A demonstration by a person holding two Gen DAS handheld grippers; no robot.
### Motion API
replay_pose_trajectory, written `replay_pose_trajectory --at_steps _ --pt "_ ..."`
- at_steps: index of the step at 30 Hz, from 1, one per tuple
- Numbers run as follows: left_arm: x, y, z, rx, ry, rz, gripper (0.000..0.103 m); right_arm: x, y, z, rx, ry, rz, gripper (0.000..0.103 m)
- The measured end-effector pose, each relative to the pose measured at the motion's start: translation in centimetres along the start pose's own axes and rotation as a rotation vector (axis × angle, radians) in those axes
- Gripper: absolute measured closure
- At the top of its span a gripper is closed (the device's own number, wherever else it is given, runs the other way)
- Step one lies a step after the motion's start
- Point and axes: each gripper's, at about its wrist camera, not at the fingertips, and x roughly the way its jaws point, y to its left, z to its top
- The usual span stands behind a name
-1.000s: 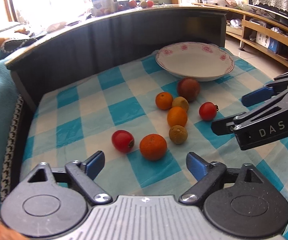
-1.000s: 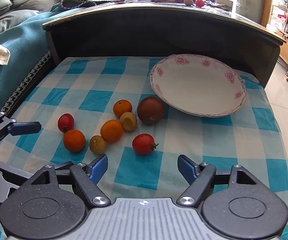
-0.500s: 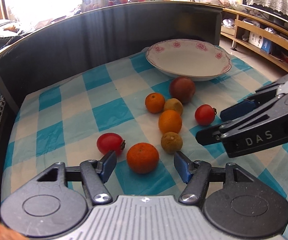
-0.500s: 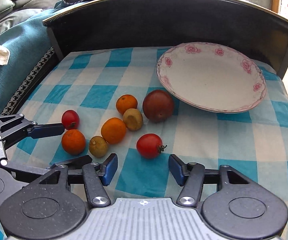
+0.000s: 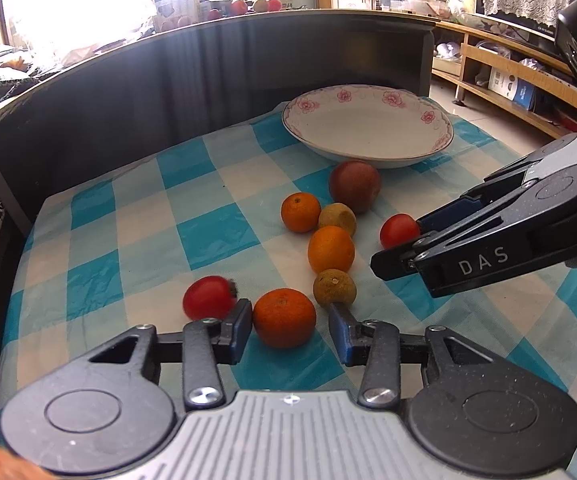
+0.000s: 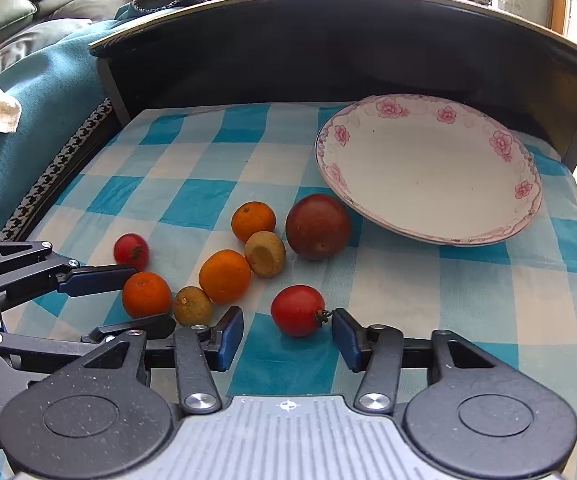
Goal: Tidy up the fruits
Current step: 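Grasp a tangerine with the left tool while the right tool grasps a red cherry tomato, then carry the tangerine in the left tool and the tomato in the right tool over the bowl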
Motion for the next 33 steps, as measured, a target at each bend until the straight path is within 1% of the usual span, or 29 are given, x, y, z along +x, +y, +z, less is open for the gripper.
replay_pose_trajectory --at_steps 2,3,5,9,12,14,17,23,33 --pt "0.1 0.0 0.0 0.000 0.002 -0.003 0.054 0.1 0.0 0.1 -0.005 -0.002 -0.001 0.065" --pt "0.1 -0.1 -0.1 0.004 0.003 -0.003 0.054 0.2 -0.1 0.1 -0.006 -0.002 -0.001 0.069" --pt "0.3 -0.2 -0.1 0.009 0.008 -0.001 0.054 0.2 -0.1 0.1 -0.010 -0.003 -0.004 0.069" --pt "0.6 -0.1 -0.3 -0.004 0.020 -0.004 0.054 0.2 0.2 0.1 -0.038 -0.002 -0.029 0.075" --pt "0.6 -0.1 -0.2 -0.009 0.023 -0.004 0.057 0.2 -0.1 0.1 -0.025 0.004 -0.018 0.079" --pt "0.5 -0.1 -0.1 -0.008 0.024 -0.007 0.060 0.1 -0.2 0.1 -0.019 0.009 -0.017 0.079" --pt "0.5 0.1 0.0 -0.025 0.032 -0.022 0.060 -0.2 -0.2 0.1 -0.016 0.009 -0.010 0.080" --pt "0.4 0.0 0.2 -0.023 0.029 -0.030 0.061 -0.9 -0.4 0.0 -0.009 0.004 -0.004 0.080" --pt "-0.1 0.3 0.1 -0.039 0.034 -0.027 0.061 -1.6 -0.4 0.0 0.001 0.003 0.015 0.080"
